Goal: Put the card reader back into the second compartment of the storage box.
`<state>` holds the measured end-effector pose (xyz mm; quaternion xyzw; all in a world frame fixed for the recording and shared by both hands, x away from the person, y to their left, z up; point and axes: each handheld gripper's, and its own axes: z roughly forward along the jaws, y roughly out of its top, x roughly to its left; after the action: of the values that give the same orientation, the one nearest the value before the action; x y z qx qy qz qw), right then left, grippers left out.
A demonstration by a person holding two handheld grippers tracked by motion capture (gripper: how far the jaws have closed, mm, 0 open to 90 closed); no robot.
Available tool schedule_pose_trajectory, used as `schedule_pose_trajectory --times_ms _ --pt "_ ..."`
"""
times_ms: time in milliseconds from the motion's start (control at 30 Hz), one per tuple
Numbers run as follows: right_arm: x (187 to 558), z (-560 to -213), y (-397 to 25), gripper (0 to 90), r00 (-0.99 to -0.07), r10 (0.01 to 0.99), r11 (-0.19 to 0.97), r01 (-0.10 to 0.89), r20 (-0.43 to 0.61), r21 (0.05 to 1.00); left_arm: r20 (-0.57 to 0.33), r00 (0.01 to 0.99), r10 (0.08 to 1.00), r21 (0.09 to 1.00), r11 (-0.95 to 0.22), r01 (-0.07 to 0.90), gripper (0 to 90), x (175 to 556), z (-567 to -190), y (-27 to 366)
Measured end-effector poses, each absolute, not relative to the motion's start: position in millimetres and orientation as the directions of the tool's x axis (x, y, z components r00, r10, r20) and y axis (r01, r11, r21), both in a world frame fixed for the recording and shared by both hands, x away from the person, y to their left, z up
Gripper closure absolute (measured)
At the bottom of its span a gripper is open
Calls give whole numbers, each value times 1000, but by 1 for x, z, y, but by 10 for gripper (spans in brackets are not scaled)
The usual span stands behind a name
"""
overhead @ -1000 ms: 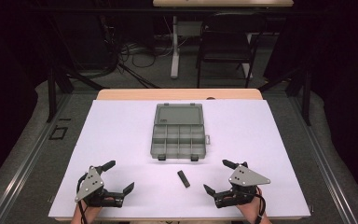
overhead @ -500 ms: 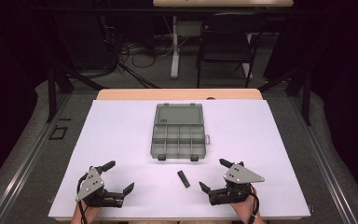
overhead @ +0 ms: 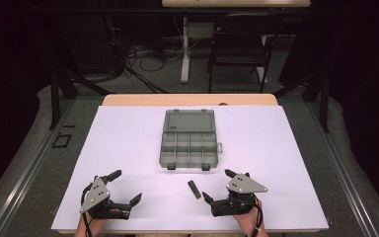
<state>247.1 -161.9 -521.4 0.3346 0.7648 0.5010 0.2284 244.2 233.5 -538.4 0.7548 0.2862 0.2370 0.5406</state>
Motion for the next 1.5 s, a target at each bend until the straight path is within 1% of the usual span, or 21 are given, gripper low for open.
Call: schedule_pose_trajectory --times_ms 333,433,500,700,867,967,1000,1067,1100,1133,1233,1267,1400,1433,1467,1500 --pt "252 -528 -151 8 -664 748 276 308 -2 910 43 726 686 953 -247 177 3 245 -538 235" --pt "253 -532 -146 17 -650 760 260 323 13 910 41 728 684 952 -248 178 3 245 -538 234" --pt "253 -538 -138 20 -628 777 245 353 34 903 34 727 686 952 -243 185 3 245 -539 235" --pt "253 -544 -128 34 -614 788 240 371 43 897 32 726 686 952 -242 187 3 245 -539 235" --pt "253 -548 -122 45 -596 802 249 387 35 888 28 728 685 952 -241 190 3 245 -539 236" --pt "252 -549 -118 68 -585 811 258 388 20 885 30 730 683 950 -245 191 3 245 -539 235" --pt "252 -550 -116 95 -570 821 258 400 18 880 30 730 683 950 -247 192 3 245 -539 235" --pt "252 -551 -114 110 -561 828 263 409 13 874 30 731 681 949 -248 192 3 245 -539 235" --pt "252 -555 -111 151 -546 838 266 429 13 863 29 732 680 949 -249 193 3 245 -540 235" --pt "252 -555 -111 151 -546 838 266 429 13 863 29 732 680 949 -249 193 3 245 -540 235" --pt "250 -560 -104 228 -536 844 285 444 -3 850 29 732 681 949 -249 194 4 245 -540 235" --pt "250 -560 -104 228 -536 844 285 444 -3 850 29 732 680 949 -250 194 4 245 -540 235" --pt "250 -562 -99 356 -519 854 292 447 -20 845 29 731 681 947 -252 197 3 245 -540 235" --pt "251 -563 -98 413 -518 855 292 452 -18 843 28 733 680 947 -252 197 4 246 -540 235" --pt "251 -563 -98 413 -518 855 292 452 -18 843 28 733 680 947 -252 198 4 246 -540 235" --pt "251 -564 -96 446 -511 859 297 462 -23 836 28 734 679 948 -251 196 3 246 -540 235"
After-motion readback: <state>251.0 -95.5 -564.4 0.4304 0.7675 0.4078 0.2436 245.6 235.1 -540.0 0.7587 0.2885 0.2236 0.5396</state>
